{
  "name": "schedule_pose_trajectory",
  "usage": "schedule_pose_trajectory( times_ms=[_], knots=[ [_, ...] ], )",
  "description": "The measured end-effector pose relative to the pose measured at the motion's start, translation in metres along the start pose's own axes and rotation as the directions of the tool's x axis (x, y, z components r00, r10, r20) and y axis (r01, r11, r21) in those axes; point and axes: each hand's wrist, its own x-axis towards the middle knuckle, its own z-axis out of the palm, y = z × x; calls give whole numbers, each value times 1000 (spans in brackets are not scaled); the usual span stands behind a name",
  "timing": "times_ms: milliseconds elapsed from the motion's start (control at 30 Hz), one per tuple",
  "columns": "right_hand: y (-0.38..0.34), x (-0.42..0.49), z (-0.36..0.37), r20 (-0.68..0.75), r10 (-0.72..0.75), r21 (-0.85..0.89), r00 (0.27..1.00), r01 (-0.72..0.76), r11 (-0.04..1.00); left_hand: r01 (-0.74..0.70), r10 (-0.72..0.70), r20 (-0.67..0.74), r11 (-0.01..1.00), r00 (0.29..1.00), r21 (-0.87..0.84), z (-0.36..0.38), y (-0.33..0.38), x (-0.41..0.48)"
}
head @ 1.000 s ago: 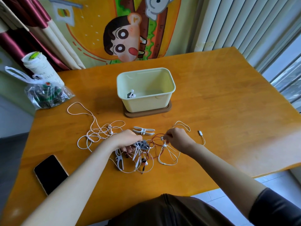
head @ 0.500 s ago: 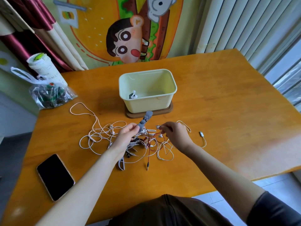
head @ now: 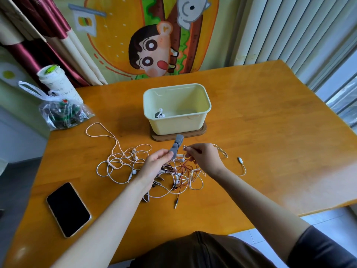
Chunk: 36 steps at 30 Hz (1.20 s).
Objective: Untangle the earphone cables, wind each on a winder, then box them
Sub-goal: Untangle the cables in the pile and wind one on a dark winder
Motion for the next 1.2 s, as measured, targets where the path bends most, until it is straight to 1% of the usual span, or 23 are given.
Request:
schedule_pose_trajectory(
  times_ms=[67,167,233,300,400,467,533,567,633,700,767,933,1100,1200],
  knots=[
    [-1,-1,2,9,4,11,1000,-4,1000,-22,22,6,1000,1000,21,1,-1,1],
    [-2,-2,3,27,-9,7,1000,9,1000,-88,88,-13,996,996,2,3,1,1],
    [-2,0,2,34,-20,7,999,19,1000,-123,121,-51,992,991,-42,5,3,0],
    [-4,3,-3,32,-25,11,999,24,1000,-131,124,-68,986,990,-101,5,5,-1],
    [-16,11,-13,-23,-55,9,998,55,998,-97,90,-72,990,993,-98,8,4,1],
    [-30,18,-20,-93,-91,53,992,96,994,-70,61,-108,995,992,-76,12,2,2],
    [-44,23,-23,-125,-133,113,983,147,983,-52,37,-132,993,991,-111,18,1,3],
    [-48,24,-22,-108,-149,136,983,163,977,-50,28,-143,988,989,-149,22,1,3],
    [-49,21,-18,-27,-168,131,985,170,977,-49,8,-152,962,988,-267,29,1,3],
    [-39,16,-13,50,-160,68,986,157,985,-32,-28,-143,914,989,-405,34,2,5],
    [-29,12,-11,72,-149,19,986,148,989,-3,-73,-133,868,988,-496,36,4,5],
    [-22,7,-12,56,-134,12,989,134,991,49,-136,-111,818,984,-573,40,7,1],
    [-25,5,-11,-29,-164,22,986,164,986,64,-167,-107,774,980,-630,41,11,-1],
    [-26,2,-10,-75,-193,-12,978,192,981,65,-176,-106,752,979,-656,41,14,-3]
  ],
)
